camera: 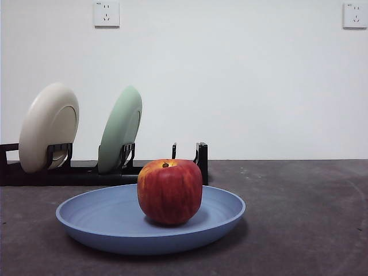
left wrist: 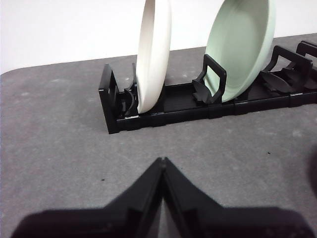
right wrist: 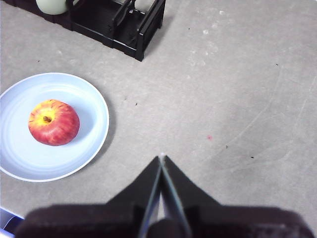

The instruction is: Take the blue plate from the plate rack,put the plate on the table,take the apple from the table,put the apple in the plate

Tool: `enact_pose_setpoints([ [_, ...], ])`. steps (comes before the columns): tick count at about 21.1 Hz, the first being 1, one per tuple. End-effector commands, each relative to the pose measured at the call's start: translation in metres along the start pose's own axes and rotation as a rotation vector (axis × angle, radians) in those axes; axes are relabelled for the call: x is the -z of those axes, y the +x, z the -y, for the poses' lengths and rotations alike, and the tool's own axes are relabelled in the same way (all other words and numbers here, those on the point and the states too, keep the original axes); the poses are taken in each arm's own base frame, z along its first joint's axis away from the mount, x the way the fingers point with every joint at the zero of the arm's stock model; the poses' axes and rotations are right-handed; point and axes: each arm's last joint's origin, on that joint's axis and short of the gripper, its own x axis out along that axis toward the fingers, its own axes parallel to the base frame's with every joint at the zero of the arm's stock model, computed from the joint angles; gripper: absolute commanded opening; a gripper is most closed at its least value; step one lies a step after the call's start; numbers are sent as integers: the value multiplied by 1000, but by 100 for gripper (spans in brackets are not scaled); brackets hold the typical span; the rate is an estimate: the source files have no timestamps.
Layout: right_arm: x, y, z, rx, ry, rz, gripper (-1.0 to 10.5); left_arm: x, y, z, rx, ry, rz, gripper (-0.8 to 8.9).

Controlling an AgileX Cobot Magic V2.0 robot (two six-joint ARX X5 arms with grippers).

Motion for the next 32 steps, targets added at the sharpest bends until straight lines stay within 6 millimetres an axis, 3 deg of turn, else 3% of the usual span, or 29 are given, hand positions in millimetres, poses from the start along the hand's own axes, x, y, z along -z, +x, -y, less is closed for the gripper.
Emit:
enact_pose_setpoints([
  [1,-1,0,0,3,11,5,1,3,1,0,-1,-14,-7,-3],
  [12,0,-3,2,8,1,21,1,7,4,0,2,-15,-61,-3],
  [16,6,-12,28,132,92,60,1,7,5,0,3,-15,-65,-3],
  [19,10,-15,54,170,259,163,1,7,5,0,2,-15,-65,-3],
  [22,26,-7,72,132,303,402,1,7,5,0,2,-15,-65,-3],
  [26,67,25,80,185,269,616,1,7,5,0,2,-15,-65,-3],
  [32,118,57,77,287,288,713,1,7,5,0,2,-15,-65,-3],
])
